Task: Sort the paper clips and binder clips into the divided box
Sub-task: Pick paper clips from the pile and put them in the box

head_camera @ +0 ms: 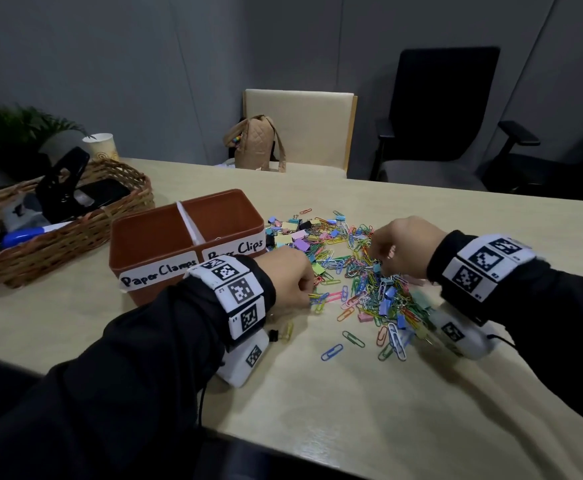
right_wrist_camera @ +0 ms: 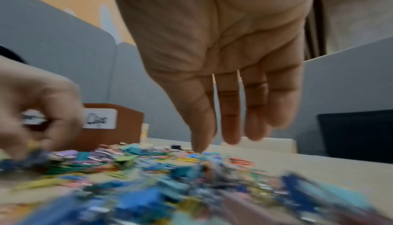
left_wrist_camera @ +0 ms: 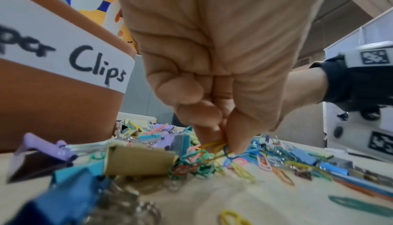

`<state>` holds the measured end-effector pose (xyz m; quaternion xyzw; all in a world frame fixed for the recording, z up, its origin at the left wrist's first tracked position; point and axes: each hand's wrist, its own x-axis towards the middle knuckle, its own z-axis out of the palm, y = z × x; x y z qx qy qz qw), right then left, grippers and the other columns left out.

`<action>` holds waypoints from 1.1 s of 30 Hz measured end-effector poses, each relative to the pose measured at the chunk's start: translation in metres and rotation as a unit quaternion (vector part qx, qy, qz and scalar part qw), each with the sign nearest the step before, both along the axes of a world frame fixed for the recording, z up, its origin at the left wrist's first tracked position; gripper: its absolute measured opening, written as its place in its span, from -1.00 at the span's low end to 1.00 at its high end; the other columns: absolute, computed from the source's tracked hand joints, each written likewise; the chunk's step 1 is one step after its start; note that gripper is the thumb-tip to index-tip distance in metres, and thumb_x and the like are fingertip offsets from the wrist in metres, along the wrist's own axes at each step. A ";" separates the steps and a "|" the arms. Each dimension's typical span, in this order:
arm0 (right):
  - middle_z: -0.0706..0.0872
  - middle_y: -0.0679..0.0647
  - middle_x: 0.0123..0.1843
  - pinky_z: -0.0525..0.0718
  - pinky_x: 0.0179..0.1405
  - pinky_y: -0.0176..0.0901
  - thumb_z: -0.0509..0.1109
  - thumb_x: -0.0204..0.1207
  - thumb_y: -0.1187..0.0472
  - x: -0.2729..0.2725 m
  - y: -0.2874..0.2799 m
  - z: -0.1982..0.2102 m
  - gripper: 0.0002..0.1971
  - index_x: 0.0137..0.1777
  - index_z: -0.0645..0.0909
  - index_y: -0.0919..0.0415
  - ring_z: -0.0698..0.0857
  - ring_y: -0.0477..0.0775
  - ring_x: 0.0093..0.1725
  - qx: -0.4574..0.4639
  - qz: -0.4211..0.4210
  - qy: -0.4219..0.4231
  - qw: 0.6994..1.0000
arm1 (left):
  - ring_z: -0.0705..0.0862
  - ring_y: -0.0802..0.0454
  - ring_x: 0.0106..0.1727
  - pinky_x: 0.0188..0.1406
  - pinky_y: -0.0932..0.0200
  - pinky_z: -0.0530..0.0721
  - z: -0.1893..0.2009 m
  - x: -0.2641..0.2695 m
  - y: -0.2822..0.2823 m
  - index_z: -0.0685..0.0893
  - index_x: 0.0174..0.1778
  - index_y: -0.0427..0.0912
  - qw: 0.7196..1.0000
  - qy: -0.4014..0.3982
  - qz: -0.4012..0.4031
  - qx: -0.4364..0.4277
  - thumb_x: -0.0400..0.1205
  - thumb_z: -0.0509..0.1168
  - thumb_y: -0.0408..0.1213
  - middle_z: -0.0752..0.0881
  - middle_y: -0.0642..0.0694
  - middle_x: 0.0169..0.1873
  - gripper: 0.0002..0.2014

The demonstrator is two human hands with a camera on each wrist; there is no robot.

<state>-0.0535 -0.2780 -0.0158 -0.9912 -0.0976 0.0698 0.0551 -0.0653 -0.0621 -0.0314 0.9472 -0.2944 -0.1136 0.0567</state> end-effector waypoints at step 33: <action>0.71 0.02 0.12 0.61 0.01 -0.17 0.58 0.37 -0.01 -0.021 0.088 -0.025 -0.56 0.22 0.65 0.11 0.66 0.07 0.09 -0.053 0.172 0.075 0.981 | 0.65 -0.02 -0.06 0.00 0.09 0.64 0.039 0.026 0.062 0.74 -0.02 -0.01 0.945 -0.201 0.216 -0.138 0.53 0.42 -0.12 0.69 0.01 -0.19 -0.85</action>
